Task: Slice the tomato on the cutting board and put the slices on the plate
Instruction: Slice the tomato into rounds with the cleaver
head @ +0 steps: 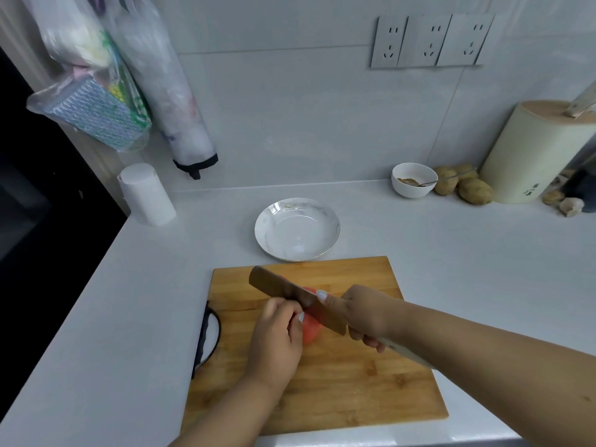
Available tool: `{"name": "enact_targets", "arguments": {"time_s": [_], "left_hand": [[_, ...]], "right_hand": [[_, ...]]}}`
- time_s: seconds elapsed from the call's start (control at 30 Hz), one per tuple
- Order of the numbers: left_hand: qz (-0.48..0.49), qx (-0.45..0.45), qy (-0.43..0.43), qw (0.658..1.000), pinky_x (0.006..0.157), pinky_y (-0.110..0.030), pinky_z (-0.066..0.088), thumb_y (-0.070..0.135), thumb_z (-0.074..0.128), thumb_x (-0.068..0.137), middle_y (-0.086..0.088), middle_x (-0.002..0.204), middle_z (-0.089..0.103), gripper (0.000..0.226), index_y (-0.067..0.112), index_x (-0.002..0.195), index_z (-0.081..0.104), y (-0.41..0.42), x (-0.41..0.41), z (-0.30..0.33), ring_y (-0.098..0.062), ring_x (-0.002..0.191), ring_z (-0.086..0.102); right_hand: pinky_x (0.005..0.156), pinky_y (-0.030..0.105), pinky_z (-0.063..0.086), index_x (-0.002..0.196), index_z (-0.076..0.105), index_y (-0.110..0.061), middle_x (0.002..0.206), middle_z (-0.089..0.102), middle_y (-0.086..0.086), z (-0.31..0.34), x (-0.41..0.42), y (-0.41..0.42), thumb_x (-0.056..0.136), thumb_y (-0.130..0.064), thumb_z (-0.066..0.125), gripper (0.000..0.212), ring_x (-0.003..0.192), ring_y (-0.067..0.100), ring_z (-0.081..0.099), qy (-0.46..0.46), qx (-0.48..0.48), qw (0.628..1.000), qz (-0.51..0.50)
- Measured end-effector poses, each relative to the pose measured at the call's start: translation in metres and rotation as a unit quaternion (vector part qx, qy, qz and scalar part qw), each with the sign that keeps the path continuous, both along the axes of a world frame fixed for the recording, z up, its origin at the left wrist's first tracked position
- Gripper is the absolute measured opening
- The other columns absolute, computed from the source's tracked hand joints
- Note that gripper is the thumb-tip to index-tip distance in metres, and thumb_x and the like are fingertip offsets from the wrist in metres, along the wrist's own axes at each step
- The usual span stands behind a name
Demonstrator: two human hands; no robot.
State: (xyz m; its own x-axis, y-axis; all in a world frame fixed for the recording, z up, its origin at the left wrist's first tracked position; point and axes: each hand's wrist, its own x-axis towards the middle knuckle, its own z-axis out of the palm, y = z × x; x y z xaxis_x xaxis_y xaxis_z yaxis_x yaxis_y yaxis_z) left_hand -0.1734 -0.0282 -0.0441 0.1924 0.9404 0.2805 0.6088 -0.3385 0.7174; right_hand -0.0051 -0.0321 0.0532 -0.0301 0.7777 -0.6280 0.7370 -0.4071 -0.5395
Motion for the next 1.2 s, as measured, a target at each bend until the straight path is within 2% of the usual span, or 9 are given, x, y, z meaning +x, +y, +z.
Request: {"name": "enact_targets", "arguments": {"time_s": [0.2, 0.33, 0.5, 0.67, 0.87, 1.0, 1.13, 1.2], "left_hand": [[0.004, -0.001, 0.006, 1.0, 0.065, -0.008, 0.038, 0.012, 0.056, 0.089, 0.012, 0.096, 0.047, 0.011, 0.022, 0.087, 0.061, -0.001, 0.001, 0.0, 0.003, 0.086, 0.049], [0.002, 0.003, 0.02, 1.0, 0.064, -0.003, 0.035, 0.012, 0.056, 0.089, 0.012, 0.095, 0.046, 0.011, 0.022, 0.085, 0.06, 0.001, 0.0, 0.0, 0.004, 0.085, 0.048], [0.003, 0.0, 0.022, 1.0, 0.062, -0.006, 0.036, 0.014, 0.056, 0.089, 0.012, 0.096, 0.046, 0.01, 0.022, 0.086, 0.061, 0.0, 0.001, 0.001, 0.004, 0.083, 0.049], [0.003, 0.004, 0.021, 1.0, 0.065, -0.006, 0.035, 0.014, 0.057, 0.089, 0.013, 0.097, 0.046, 0.01, 0.023, 0.087, 0.061, -0.002, 0.0, 0.001, 0.003, 0.084, 0.049], [-0.036, 0.041, 0.043, 0.998, 0.065, -0.008, 0.04, 0.012, 0.059, 0.088, 0.01, 0.095, 0.048, 0.008, 0.02, 0.089, 0.062, -0.013, 0.005, -0.001, 0.0, 0.08, 0.047], [0.01, -0.003, 0.013, 1.0, 0.067, -0.007, 0.037, 0.015, 0.058, 0.089, 0.012, 0.098, 0.046, 0.009, 0.024, 0.089, 0.061, -0.006, 0.003, 0.0, 0.003, 0.085, 0.049], [0.005, -0.01, -0.001, 1.0, 0.065, -0.007, 0.038, 0.014, 0.058, 0.089, 0.015, 0.096, 0.046, 0.01, 0.024, 0.086, 0.06, -0.003, -0.002, -0.001, 0.0, 0.08, 0.051], [0.005, -0.014, -0.003, 1.0, 0.064, -0.006, 0.038, 0.016, 0.058, 0.089, 0.019, 0.096, 0.046, 0.01, 0.025, 0.086, 0.06, -0.004, -0.001, -0.001, 0.001, 0.081, 0.051]], "right_hand": [[0.05, 0.025, 0.048, 0.103, 0.064, 0.004, 0.071, 0.057, 0.014, -0.007, 0.021, -0.013, 0.084, -0.078, 0.028, 0.092, 0.048, 0.021, 0.049, -0.031, -0.026, 0.999, 0.004], [0.051, 0.024, 0.046, 0.104, 0.058, -0.005, 0.064, 0.054, 0.006, -0.011, 0.033, -0.022, 0.089, -0.072, 0.031, 0.074, 0.045, 0.015, 0.045, -0.035, -0.068, 0.997, -0.021], [0.058, 0.03, 0.052, 0.116, 0.06, 0.002, 0.073, 0.06, 0.015, -0.024, 0.019, -0.01, 0.085, -0.077, 0.027, 0.091, 0.058, 0.025, 0.055, -0.033, -0.054, 0.998, 0.008], [0.056, 0.029, 0.053, 0.119, 0.059, 0.001, 0.077, 0.062, 0.016, -0.032, 0.013, -0.008, 0.085, -0.077, 0.028, 0.091, 0.062, 0.027, 0.057, -0.022, -0.05, 0.999, -0.004], [0.054, 0.028, 0.051, 0.112, 0.06, 0.001, 0.071, 0.058, 0.012, -0.03, 0.015, -0.011, 0.087, -0.074, 0.028, 0.085, 0.052, 0.02, 0.051, -0.003, -0.044, 0.999, -0.02], [0.052, 0.026, 0.049, 0.108, 0.06, 0.002, 0.065, 0.055, 0.009, -0.025, 0.017, -0.013, 0.088, -0.073, 0.029, 0.083, 0.046, 0.017, 0.047, 0.005, -0.038, 0.999, -0.024], [0.048, 0.024, 0.046, 0.092, 0.058, -0.003, 0.062, 0.052, 0.008, -0.01, 0.019, -0.015, 0.09, -0.07, 0.031, 0.073, 0.04, 0.015, 0.043, 0.014, -0.025, 0.999, -0.018], [0.047, 0.024, 0.046, 0.091, 0.059, -0.004, 0.057, 0.051, 0.003, -0.001, 0.022, -0.018, 0.09, -0.069, 0.032, 0.07, 0.037, 0.013, 0.042, 0.02, -0.015, 1.0, -0.014]]}}
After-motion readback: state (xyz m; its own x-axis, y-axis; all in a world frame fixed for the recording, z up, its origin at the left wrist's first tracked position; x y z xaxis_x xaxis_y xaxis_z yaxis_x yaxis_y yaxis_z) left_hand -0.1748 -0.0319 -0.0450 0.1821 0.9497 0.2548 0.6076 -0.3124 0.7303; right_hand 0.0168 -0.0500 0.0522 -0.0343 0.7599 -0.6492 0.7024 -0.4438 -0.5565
